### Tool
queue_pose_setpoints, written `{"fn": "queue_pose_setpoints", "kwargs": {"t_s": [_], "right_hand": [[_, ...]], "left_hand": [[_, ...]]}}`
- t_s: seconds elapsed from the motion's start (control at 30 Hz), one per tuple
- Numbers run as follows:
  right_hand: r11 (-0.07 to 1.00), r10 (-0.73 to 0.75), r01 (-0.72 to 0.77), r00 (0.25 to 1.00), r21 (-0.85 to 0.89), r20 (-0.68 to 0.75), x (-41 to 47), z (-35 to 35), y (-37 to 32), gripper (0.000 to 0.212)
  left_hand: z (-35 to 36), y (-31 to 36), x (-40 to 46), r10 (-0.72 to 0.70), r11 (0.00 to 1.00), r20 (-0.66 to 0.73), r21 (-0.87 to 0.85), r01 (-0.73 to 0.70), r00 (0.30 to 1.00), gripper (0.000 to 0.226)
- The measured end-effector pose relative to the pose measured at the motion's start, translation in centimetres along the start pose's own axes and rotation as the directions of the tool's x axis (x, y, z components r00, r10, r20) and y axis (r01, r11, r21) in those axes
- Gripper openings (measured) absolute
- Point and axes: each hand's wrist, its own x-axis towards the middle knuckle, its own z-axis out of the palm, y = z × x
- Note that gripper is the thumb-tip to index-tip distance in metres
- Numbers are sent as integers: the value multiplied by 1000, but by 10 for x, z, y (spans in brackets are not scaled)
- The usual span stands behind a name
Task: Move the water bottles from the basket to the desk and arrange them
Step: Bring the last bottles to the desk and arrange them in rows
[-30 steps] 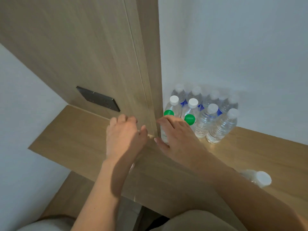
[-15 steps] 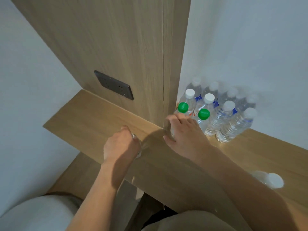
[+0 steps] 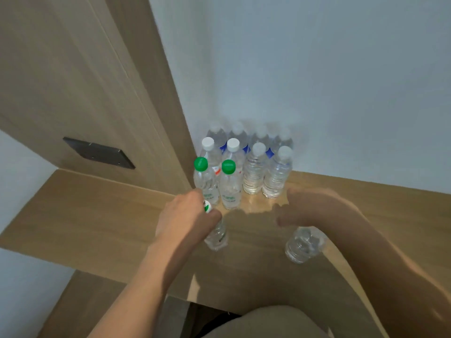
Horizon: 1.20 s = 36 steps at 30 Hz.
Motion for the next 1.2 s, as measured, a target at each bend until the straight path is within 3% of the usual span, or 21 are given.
{"fn": "queue_pose_setpoints", "kwargs": {"t_s": [0.13,0.33,0.73,0.97,1.2], "right_hand": [[994,54,-41,991,-103,124,-17,9,21,68],[989,92,-74,985,-128,144,-23,21,38,58],[982,-41,75,981,174,-191,-2,23,46,12],[928,-72,176,949,327,-306,28,6,40,18],[885,-7,194,914,423,-406,44,-2,30,13]], "left_hand": [[2,32,3,104,994,11,19,-104,995,22],[8,56,9,182,980,-17,83,-180,983,26],[-4,71,28,254,965,-31,72,-251,967,27],[-2,79,52,296,954,-9,52,-295,955,22],[12,87,71,360,929,45,74,-362,932,22]]}}
